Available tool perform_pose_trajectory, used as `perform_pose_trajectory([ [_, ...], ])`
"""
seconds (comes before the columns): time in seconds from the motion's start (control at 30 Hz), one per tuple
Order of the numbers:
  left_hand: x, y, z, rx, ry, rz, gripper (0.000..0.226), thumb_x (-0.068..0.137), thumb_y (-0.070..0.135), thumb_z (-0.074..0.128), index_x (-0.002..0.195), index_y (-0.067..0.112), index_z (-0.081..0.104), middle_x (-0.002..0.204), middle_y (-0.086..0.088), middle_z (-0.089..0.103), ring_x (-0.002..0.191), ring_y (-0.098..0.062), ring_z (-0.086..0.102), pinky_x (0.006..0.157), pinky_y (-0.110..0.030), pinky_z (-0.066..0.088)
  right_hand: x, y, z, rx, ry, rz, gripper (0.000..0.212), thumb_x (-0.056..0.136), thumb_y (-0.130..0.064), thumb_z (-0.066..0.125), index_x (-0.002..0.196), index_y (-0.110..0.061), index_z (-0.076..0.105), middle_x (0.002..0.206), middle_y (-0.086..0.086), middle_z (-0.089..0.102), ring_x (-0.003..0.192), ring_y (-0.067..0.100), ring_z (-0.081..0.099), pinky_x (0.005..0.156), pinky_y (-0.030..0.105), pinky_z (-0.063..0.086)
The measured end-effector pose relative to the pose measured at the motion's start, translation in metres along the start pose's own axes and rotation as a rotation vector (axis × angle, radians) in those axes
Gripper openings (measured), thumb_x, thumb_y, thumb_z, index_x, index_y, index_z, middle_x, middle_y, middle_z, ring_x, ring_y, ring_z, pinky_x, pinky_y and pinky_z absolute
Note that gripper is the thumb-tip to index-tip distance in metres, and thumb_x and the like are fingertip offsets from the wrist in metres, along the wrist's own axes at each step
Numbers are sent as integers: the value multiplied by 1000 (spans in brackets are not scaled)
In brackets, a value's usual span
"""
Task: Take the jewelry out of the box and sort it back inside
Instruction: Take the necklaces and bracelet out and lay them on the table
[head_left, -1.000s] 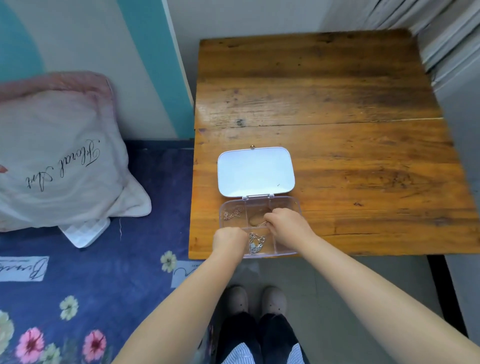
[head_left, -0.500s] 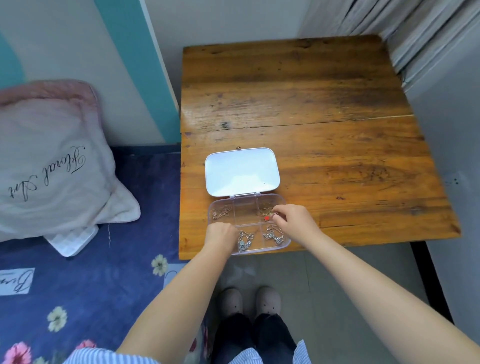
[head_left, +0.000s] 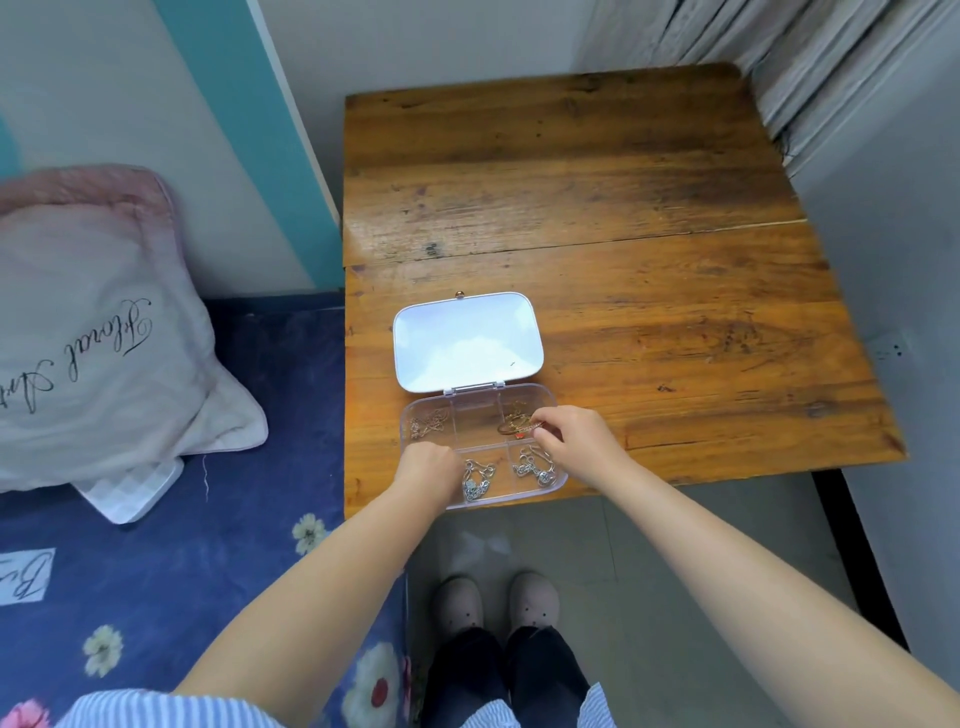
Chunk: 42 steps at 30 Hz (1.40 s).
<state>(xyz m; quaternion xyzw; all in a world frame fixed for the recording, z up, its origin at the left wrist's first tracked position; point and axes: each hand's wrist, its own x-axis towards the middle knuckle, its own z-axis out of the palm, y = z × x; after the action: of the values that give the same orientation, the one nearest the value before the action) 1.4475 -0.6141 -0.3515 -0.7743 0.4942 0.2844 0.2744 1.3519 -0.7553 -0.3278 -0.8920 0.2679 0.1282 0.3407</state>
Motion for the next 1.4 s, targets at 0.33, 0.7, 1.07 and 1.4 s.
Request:
perform_pose_trajectory([
  [0.33, -42, -22, -42, -358, 163, -75, 30, 84, -14, 48, 106, 1, 61, 112, -17, 57, 96, -32, 59, 77, -34, 53, -24, -7, -25, 95, -38, 38, 21, 90, -19, 55, 98, -4, 67, 85, 7, 66, 76, 20, 53, 67, 26, 39],
  [0.7, -68, 4, -172, -1133, 805, -42, 19, 86, -6, 48, 92, -6, 66, 91, -24, 72, 89, -33, 68, 81, -36, 52, -70, 16, -141, 240, 115, 114, 28, 95, -17, 46, 95, 1, 67, 98, 19, 72, 94, 33, 66, 89, 46, 53],
  [1.07, 50, 106, -262, -1186, 993, -181, 18, 90, 1, 46, 94, -2, 63, 99, -19, 67, 96, -28, 59, 75, -24, 39, -21, 152, -211, -47, 275, 146, 28, 95, -19, 45, 96, 2, 64, 93, 26, 68, 90, 39, 60, 67, 36, 45],
  [1.4, 119, 237, -163, -838, 370, -209, 27, 93, 3, 41, 114, 5, 58, 115, -16, 62, 103, -33, 58, 79, -37, 49, -24, 273, -159, -194, 155, 125, 26, 92, -22, 51, 101, -1, 64, 100, 19, 67, 97, 34, 58, 74, 38, 45],
])
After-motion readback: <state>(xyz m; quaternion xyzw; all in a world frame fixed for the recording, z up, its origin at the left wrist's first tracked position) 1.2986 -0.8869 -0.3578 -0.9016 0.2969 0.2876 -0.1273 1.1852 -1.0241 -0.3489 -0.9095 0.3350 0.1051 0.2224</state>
